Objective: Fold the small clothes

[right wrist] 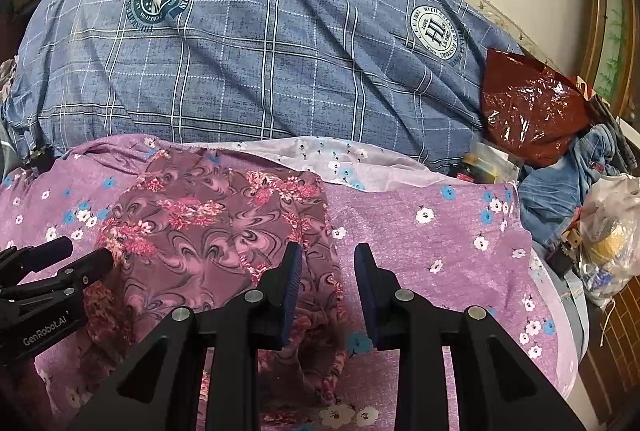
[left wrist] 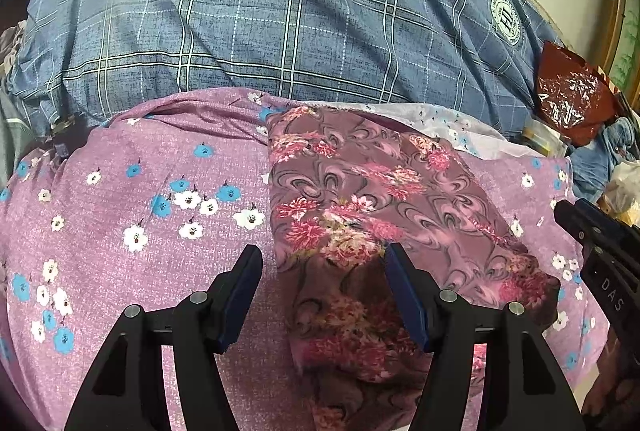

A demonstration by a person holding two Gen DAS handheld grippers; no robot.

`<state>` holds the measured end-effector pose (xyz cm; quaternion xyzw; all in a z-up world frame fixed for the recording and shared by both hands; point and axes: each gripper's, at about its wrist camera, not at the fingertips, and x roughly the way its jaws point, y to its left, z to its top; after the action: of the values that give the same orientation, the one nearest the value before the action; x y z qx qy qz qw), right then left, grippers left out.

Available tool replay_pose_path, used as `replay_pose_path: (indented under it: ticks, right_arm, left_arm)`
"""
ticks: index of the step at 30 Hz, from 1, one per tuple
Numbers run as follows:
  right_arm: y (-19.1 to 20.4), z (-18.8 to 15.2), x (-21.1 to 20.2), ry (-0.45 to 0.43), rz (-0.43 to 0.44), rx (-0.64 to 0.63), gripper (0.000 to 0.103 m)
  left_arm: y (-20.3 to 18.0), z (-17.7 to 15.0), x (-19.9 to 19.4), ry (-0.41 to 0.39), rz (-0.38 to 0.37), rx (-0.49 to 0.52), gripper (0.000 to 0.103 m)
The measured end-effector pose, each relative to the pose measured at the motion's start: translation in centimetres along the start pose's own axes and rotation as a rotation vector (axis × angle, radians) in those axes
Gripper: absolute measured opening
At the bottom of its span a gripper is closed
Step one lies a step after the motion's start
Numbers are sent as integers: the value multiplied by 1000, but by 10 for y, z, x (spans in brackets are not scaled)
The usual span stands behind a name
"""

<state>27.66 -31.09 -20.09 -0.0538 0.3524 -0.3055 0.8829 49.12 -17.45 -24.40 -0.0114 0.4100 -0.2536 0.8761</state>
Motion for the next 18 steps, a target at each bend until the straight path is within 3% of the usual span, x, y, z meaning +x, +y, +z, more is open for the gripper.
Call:
replay_pose_path:
  ticks: [12, 14, 17, 18]
  right_arm:
    - [10, -6, 9, 31, 13, -27, 28]
    - [13, -10, 19, 76, 36, -33, 28]
    - [20, -29, 56, 282, 113, -43, 27]
    - [19, -33, 59, 284, 112, -46, 27]
  left_arm:
    - [3, -1, 7, 19, 25, -1, 63]
    - [4, -3, 15, 55, 61, 8, 63]
    - [7, -10, 35, 140, 81, -1, 67]
    - [9, -9, 36, 138, 77, -14, 67]
